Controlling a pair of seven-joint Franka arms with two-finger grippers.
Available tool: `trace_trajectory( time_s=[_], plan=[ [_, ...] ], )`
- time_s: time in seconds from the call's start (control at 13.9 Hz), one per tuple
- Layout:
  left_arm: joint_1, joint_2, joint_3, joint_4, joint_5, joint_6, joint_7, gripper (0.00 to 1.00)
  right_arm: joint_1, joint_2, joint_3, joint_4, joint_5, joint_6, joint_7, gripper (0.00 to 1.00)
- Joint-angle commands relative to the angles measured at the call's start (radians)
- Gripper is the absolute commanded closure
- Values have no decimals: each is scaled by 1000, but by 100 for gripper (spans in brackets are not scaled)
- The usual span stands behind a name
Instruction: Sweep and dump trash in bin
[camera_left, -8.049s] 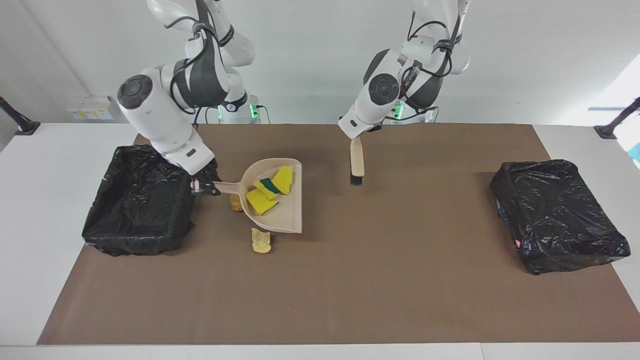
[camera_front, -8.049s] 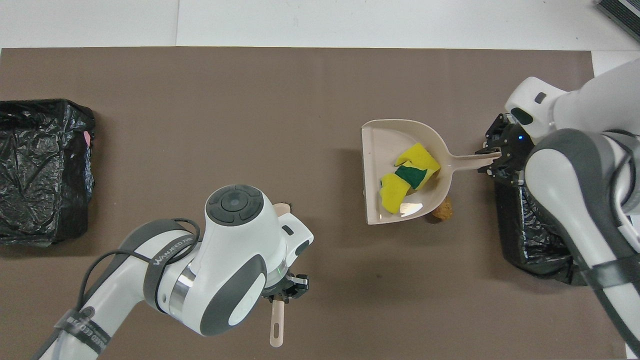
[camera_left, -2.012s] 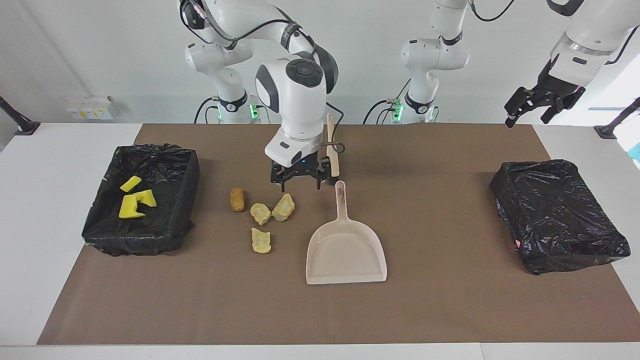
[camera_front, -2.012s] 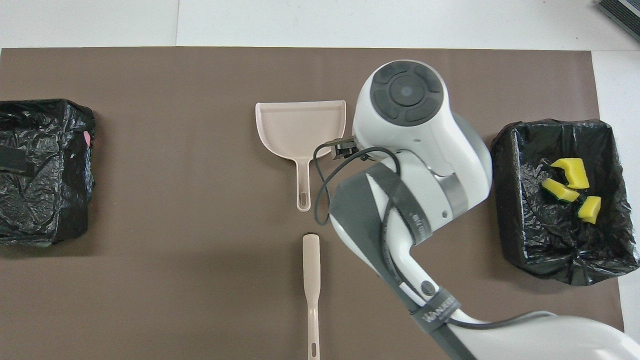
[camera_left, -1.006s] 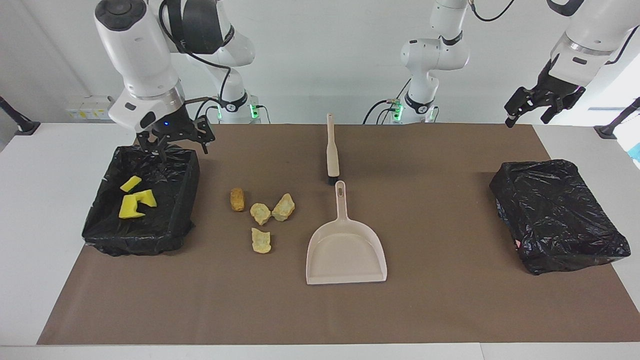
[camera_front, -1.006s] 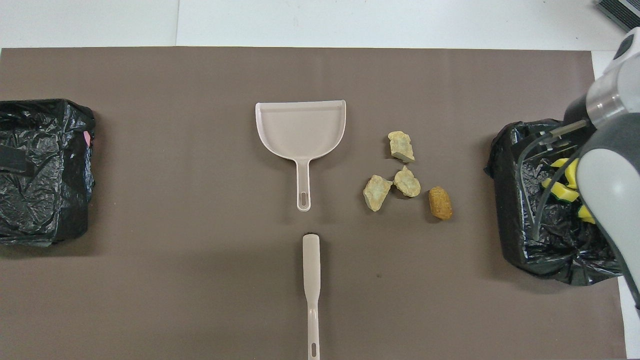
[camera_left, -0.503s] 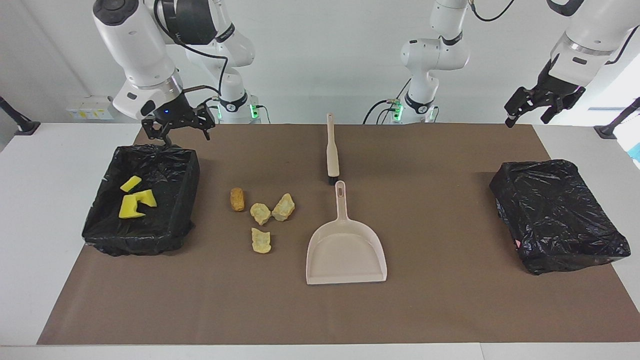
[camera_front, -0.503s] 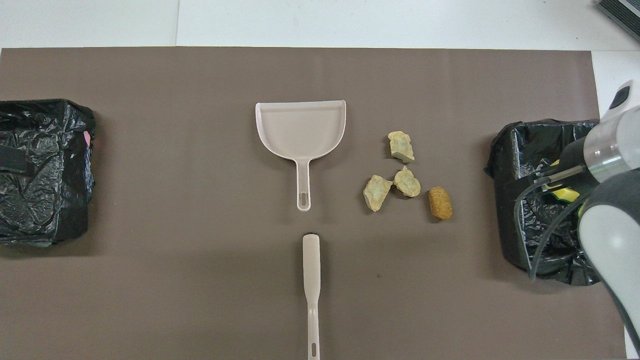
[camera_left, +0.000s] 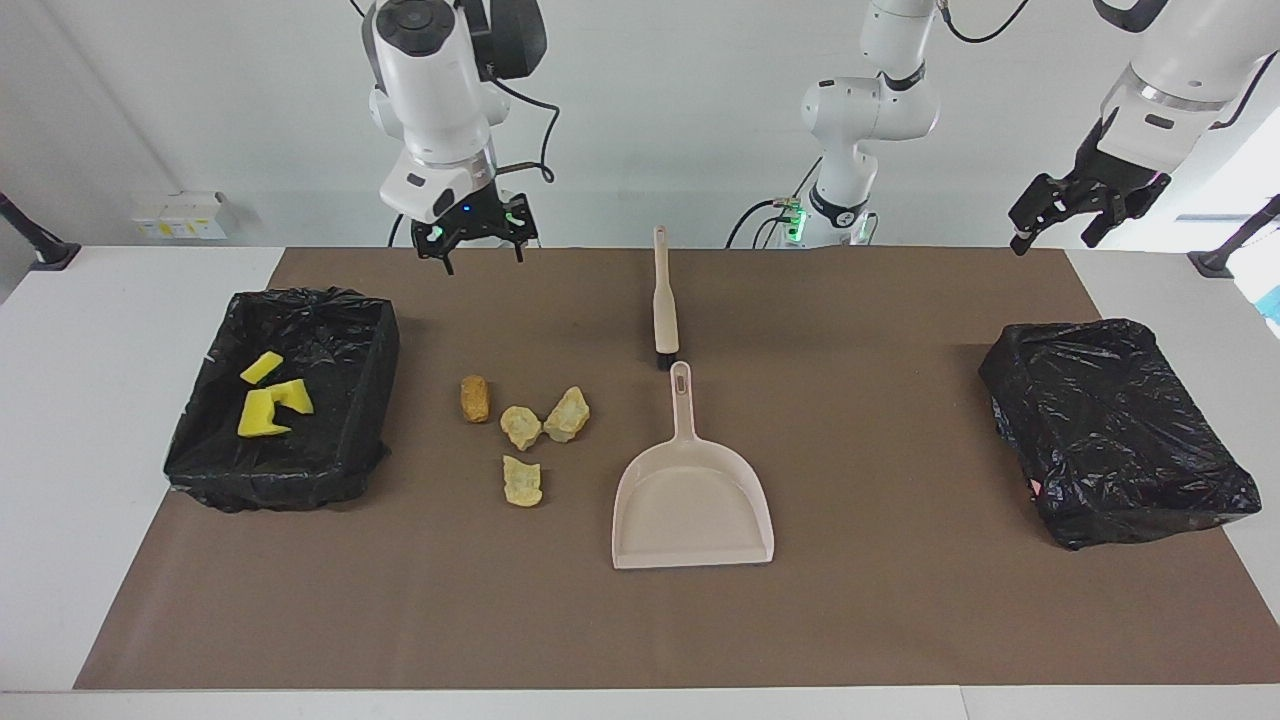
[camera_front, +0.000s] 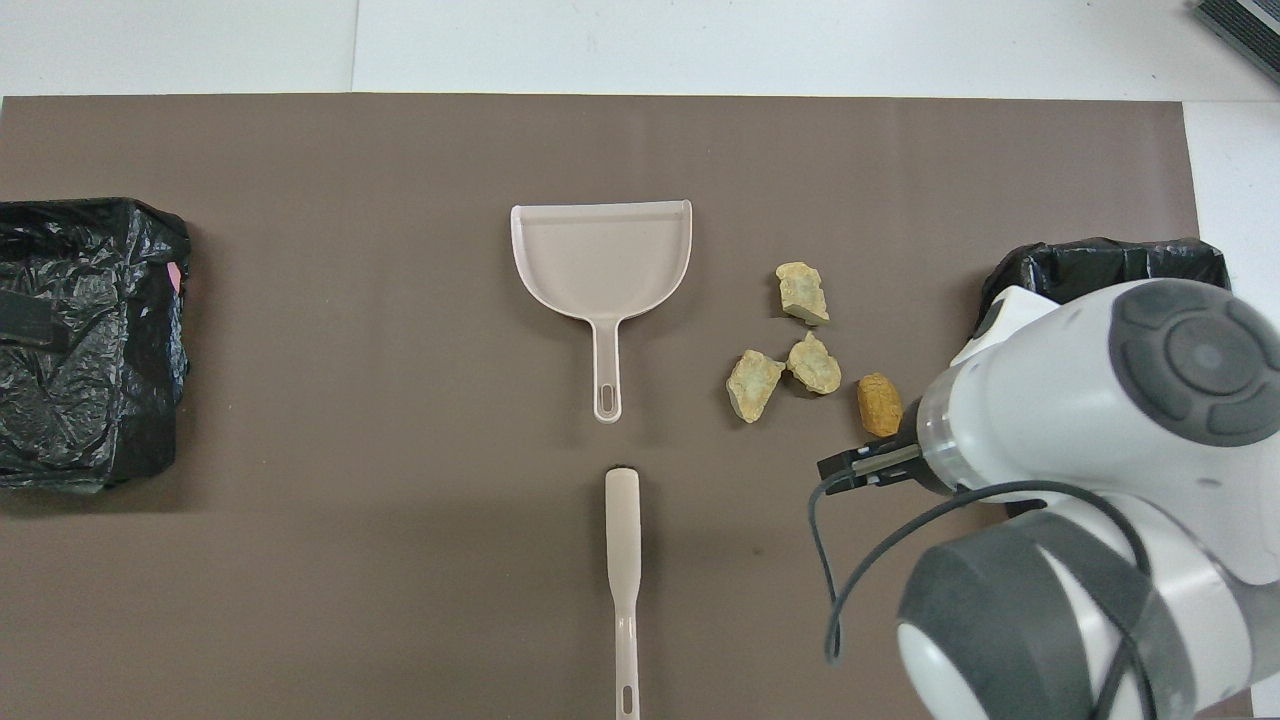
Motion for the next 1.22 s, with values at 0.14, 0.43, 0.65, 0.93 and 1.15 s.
trace_trajectory(
  time_s=[0.14, 0.43, 0.65, 0.93, 1.15],
  plan=[
    [9, -6, -9, 7, 17, -18, 0, 0, 146, -4, -5, -124, 57, 130, 180, 0],
    [9, -6, -9, 7, 17, -18, 0, 0, 235, 33, -5, -179, 122, 215, 297, 0],
    [9, -6, -8, 7, 18, -20, 10, 0, 348, 40, -5, -240, 159, 333, 485, 0],
    [8, -21, -9, 0, 20, -56, 0, 0, 494, 69, -5, -344, 131, 523, 648, 0],
    [-3, -24, -19, -7, 14, -79, 18, 0, 579, 132, -5, -348, -16, 548, 774, 0]
  ],
)
